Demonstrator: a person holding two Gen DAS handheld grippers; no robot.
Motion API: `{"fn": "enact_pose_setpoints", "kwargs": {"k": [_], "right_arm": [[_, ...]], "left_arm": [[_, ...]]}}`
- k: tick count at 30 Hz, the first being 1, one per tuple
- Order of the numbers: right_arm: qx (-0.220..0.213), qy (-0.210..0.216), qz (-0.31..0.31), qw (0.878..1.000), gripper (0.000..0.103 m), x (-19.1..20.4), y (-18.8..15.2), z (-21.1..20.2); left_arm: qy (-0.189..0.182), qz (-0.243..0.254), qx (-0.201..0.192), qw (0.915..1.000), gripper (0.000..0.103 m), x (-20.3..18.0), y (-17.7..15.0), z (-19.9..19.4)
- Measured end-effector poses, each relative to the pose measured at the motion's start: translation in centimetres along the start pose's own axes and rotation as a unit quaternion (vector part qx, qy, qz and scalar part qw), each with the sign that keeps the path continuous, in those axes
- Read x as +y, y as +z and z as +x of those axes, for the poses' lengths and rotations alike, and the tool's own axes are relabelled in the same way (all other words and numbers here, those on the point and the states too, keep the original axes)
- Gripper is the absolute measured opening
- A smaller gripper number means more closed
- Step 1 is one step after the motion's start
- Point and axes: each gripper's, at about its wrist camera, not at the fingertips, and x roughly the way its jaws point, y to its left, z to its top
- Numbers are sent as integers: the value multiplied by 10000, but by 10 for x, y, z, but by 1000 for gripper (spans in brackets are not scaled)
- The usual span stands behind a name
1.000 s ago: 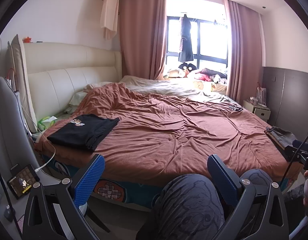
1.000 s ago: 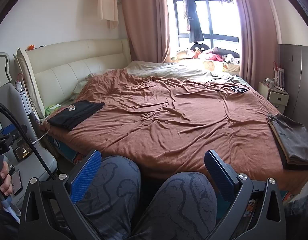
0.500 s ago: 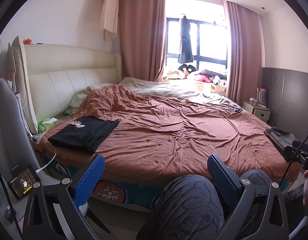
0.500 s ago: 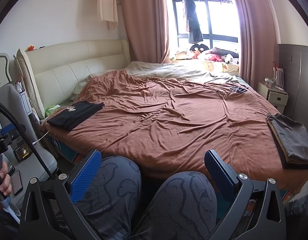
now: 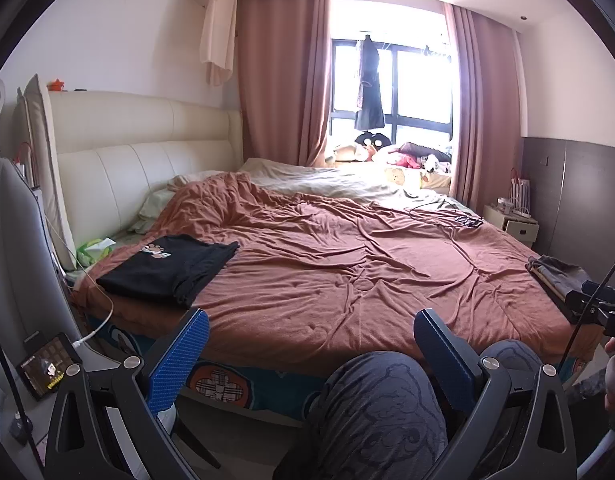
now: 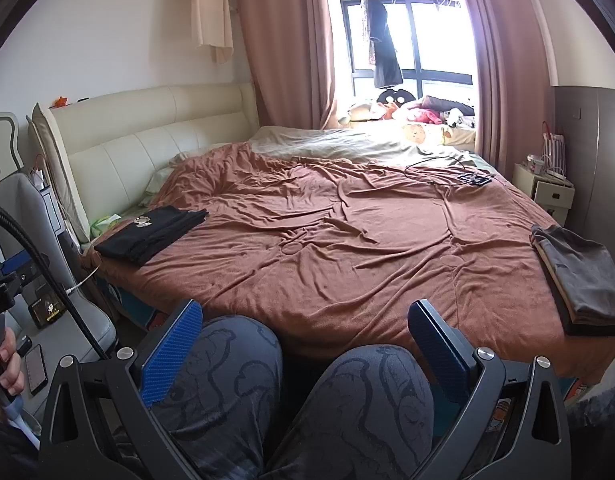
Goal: Fold small clothes
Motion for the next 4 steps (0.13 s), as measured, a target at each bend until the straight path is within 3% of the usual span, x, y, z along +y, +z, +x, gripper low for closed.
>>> {"fn": "enact_pose_setpoints", "kwargs": {"k": [4], "right_arm": [[-4, -7, 17, 10000, 103, 0, 1, 0]], "left_arm": [[16, 17, -34, 10000, 103, 0, 2, -2]]}}
